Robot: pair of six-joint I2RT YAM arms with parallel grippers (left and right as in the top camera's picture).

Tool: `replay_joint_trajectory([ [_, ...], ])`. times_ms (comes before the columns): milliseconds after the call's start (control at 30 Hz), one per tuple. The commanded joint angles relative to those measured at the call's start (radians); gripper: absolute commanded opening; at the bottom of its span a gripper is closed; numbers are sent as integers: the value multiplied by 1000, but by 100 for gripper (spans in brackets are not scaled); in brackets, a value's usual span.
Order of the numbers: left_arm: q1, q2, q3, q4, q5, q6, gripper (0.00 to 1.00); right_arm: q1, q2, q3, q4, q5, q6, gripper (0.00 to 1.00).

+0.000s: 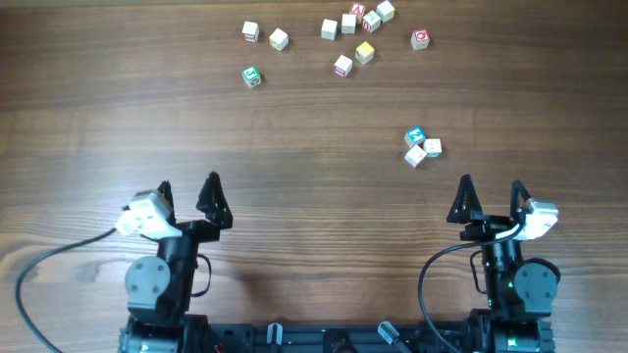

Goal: Form a circle

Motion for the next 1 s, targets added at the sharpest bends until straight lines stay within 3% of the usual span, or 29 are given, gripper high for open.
replay_joint_trajectory([
  [0,34,-87,-92,29,-31,67,100,3,-12,-1,2,-1,4,100],
  [133,75,-156,-156,48,-31,108,100,3,-12,-1,2,-1,3,100],
  [300,81,-156,-156,33,75,243,100,3,-12,-1,2,-1,4,100],
  [967,80,-153,-156,36,89,242,100,3,-12,-1,2,-1,3,100],
])
